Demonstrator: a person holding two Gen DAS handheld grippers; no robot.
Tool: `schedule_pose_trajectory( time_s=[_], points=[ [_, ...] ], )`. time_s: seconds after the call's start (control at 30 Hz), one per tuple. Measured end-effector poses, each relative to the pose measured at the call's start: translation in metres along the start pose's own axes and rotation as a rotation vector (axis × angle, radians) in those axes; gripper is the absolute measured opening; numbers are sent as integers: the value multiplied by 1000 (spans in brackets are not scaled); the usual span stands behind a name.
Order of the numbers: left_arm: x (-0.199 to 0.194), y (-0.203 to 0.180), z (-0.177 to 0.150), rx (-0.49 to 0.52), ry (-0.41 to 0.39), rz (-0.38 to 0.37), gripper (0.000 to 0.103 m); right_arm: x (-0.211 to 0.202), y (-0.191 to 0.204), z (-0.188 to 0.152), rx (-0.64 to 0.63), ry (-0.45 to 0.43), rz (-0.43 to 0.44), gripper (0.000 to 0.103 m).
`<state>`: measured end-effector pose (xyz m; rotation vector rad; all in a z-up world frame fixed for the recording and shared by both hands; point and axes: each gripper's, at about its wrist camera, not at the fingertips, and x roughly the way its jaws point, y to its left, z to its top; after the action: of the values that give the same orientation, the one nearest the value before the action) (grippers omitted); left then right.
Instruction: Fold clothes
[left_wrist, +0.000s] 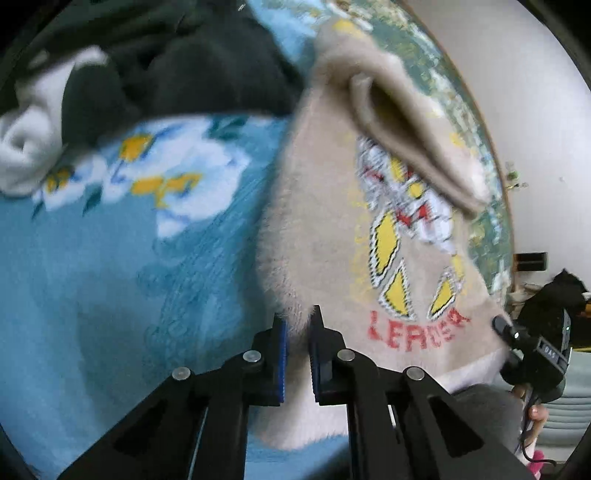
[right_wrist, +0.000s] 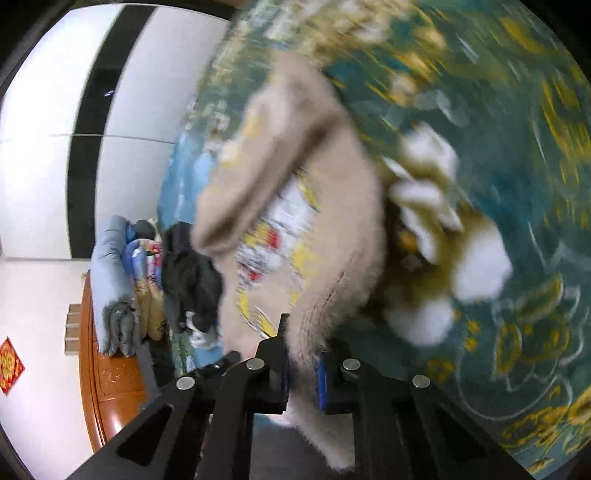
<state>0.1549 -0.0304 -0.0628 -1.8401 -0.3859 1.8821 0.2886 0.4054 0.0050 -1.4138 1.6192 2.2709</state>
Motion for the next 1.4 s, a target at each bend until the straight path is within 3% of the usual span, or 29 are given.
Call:
schedule_pose_trajectory(
  time_s=[0.23,0.57,0.67,0.93,1.1,1.2,1.33,1.4],
  points=[
    [-75,-25,30,88,-137,-87,10,-49,59,13,-90,-87,58,11],
    [-89,-1,23,8,-35,-175,10,-82,49,-42,-63,-28,81,11],
    [-92,7,21,-17,-3,-201,10,-70,42,-18,-9,-33,98,11],
    [-56,22,77,-273,-12,-316,13,-27,25,61,155,-71,176,14],
    [-33,32,112,-434,-18,-387,26,1,4,93,277,-73,177,17],
    [-19,38,133,-532,-21,-429,40,9,-8,101,322,-75,197,22],
    [-22,47,136,-585,-52,-455,46,10,-20,109,366,-100,246,39],
    [-25,46,137,-569,-58,-429,47,3,-21,113,347,-129,213,42]
  ],
)
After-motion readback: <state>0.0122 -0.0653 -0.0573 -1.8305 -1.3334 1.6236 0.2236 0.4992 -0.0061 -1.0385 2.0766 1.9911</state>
